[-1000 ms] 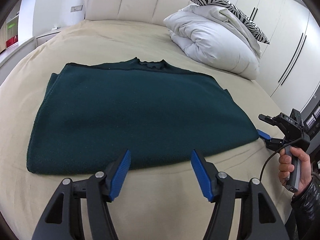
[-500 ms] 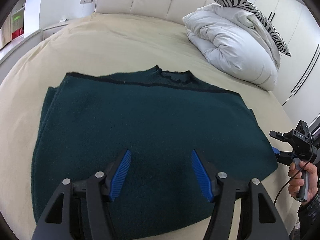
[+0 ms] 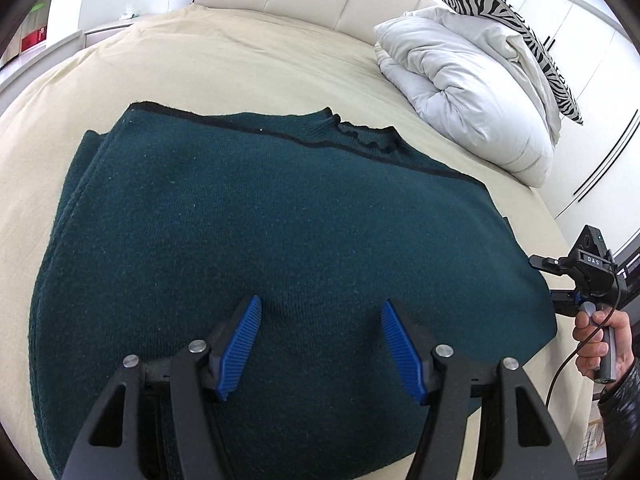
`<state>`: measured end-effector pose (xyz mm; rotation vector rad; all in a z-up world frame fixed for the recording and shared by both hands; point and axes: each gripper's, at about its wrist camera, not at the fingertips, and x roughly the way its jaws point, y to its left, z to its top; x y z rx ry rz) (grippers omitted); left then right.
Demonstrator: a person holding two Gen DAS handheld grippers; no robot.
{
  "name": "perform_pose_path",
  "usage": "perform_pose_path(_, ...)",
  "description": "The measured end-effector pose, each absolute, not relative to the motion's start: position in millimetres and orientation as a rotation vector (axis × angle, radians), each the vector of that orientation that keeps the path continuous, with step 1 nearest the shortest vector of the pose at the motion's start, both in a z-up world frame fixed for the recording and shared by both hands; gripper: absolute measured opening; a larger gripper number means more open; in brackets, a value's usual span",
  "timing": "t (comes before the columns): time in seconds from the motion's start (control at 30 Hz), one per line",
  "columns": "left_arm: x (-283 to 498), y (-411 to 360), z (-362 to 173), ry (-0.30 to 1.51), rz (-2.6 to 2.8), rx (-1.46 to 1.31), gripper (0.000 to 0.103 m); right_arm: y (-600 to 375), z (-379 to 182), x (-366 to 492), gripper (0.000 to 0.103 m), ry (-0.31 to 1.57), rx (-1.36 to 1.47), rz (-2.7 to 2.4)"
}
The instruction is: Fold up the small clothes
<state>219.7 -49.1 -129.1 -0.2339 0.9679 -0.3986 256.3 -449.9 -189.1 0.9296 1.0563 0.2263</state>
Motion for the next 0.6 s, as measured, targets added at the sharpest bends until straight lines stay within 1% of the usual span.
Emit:
perform_pose_path(0.03, 220, -49, -129, 0.968, -0.399, -0.236, 0.065, -448, -189, 258, 0.049, 1.065, 0.916, 0.222)
perform_pose_path(0.07, 220, -48, -129, 0.969, -0.401, -0.239, 0.065, -446, -189, 258, 0.042, 1.071, 0.906, 0.215)
perform_pose_path(0.1, 220, -48, -130, 0.971, -0.403, -0.242, 0.065, -445, -189, 259, 0.033, 1.080, 0.895, 0.205)
perform_pose_path(0.13, 221, -47, -130, 0.973, -0.405, -0.246, 0.065, -443, -191, 259, 0.030, 1.091, 0.883, 0.193)
perform_pose_path(0.2, 221, -45, -131, 0.975, -0.414, -0.258, 0.065, -440, -191, 259, 0.020, 1.099, 0.857, 0.175)
perform_pose_path(0.3, 222, -43, -132, 0.977, -0.424, -0.268, 0.065, -432, -183, 260, 0.016, 1.111, 0.778, 0.127)
perform_pose_path(0.5, 224, -33, -133, 0.980, -0.455, -0.334, 0.065, -403, -149, 267, 0.014, 1.124, 0.552, 0.017)
perform_pose_path(0.57, 227, -27, -133, 0.989, -0.471, -0.373, 0.063, -388, -135, 271, 0.014, 1.134, 0.463, -0.019)
perform_pose_path(0.6, 227, -24, -132, 0.994, -0.475, -0.389, 0.059, -376, -127, 276, 0.013, 1.136, 0.419, -0.033)
